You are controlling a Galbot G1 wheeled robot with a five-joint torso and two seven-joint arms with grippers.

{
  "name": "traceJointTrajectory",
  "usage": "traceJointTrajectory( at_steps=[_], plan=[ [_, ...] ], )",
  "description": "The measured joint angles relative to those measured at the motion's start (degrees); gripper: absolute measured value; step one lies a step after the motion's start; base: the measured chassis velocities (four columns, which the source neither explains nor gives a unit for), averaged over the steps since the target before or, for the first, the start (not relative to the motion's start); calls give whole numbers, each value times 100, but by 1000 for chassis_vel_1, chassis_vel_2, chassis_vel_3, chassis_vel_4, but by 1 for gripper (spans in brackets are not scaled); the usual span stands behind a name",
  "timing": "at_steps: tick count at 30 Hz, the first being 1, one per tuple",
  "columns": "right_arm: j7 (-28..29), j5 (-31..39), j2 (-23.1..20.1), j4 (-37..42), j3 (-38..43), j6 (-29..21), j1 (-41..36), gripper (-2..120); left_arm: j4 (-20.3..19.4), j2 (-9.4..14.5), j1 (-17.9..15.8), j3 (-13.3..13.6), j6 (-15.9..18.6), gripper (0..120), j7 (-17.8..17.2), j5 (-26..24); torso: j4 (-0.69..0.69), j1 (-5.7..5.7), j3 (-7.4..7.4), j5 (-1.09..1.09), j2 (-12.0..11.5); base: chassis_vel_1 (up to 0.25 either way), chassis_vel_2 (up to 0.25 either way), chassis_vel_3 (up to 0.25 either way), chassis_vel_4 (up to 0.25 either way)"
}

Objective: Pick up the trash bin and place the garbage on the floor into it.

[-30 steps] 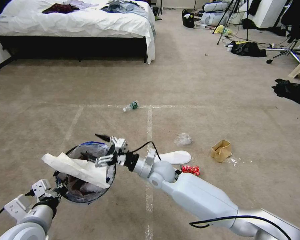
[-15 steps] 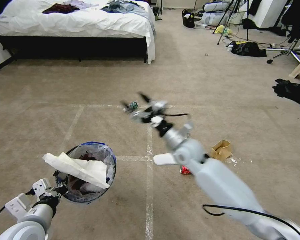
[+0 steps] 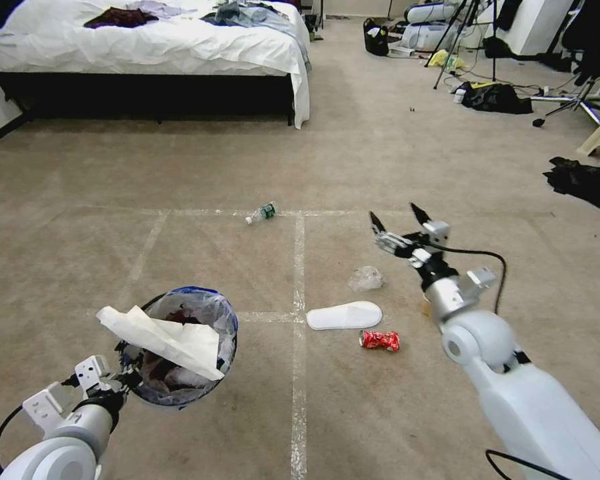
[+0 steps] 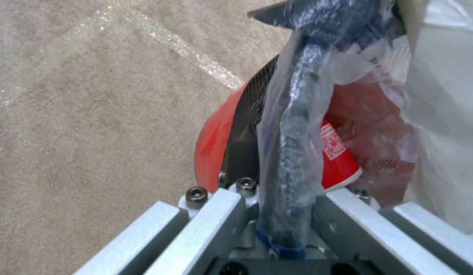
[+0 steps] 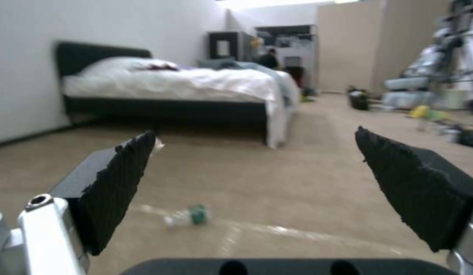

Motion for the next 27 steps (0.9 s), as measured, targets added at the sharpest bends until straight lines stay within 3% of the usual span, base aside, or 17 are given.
traceJointTrajectory(
  at_steps=[9, 27],
  plan=[
    [409, -836, 400, 105, 462, 49, -994, 100, 64, -7, -51, 79, -1, 0, 13, 55, -1, 0, 1, -1, 0, 0, 0, 0, 0],
    [350, -1181, 781, -44, 418, 600, -1235, 100, 46, -25, 4, 22, -21, 0, 20, 76, -1, 0, 1, -1, 0, 0, 0, 0, 0]
  ],
)
